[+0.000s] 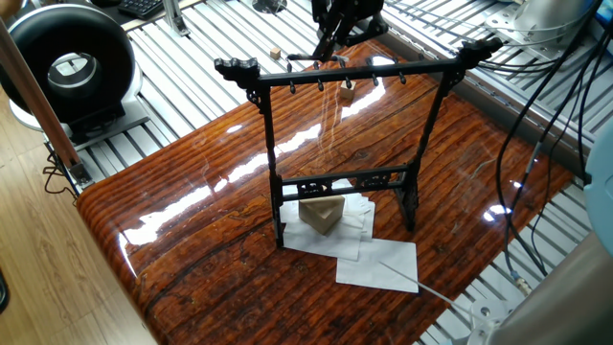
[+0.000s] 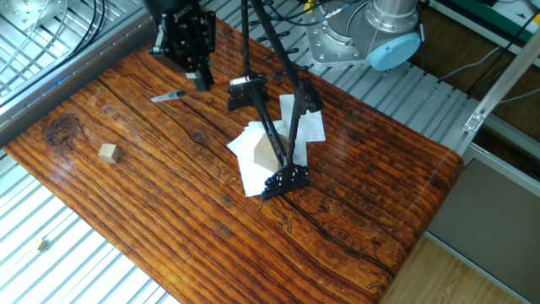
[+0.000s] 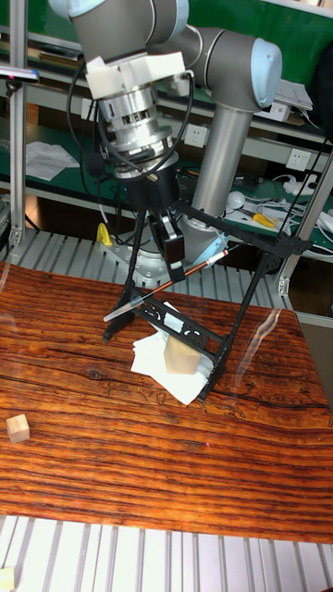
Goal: Place the brush on the pen rack
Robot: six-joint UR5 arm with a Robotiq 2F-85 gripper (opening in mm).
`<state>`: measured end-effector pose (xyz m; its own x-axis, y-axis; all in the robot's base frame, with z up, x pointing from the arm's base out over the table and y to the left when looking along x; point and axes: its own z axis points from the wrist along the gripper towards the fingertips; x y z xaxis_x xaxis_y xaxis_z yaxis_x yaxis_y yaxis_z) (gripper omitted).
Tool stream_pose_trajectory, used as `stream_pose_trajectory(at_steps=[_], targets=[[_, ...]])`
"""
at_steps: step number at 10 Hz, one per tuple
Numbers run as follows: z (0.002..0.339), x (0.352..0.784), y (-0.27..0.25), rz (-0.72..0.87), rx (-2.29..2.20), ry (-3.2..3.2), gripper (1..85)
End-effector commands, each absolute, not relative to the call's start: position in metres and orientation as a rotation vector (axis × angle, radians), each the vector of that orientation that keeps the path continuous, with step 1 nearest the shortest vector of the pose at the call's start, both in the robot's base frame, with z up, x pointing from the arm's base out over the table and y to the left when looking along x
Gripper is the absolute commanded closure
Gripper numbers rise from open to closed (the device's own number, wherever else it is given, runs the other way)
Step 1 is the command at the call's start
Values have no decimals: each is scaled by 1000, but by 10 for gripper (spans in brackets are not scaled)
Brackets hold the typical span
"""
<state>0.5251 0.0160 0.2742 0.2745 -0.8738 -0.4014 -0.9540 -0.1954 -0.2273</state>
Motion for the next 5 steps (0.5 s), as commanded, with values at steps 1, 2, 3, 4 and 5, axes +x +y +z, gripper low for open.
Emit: stream_pose_trajectory(at_steps=[1, 2, 3, 4, 5], targets=[[275, 528, 17, 243, -2127, 1624, 847], [274, 529, 16, 239, -2129, 1621, 847], [273, 529, 16, 238, -2134, 1621, 847], [273, 529, 16, 237, -2135, 1622, 847], [272, 529, 15, 236, -2138, 1623, 847]])
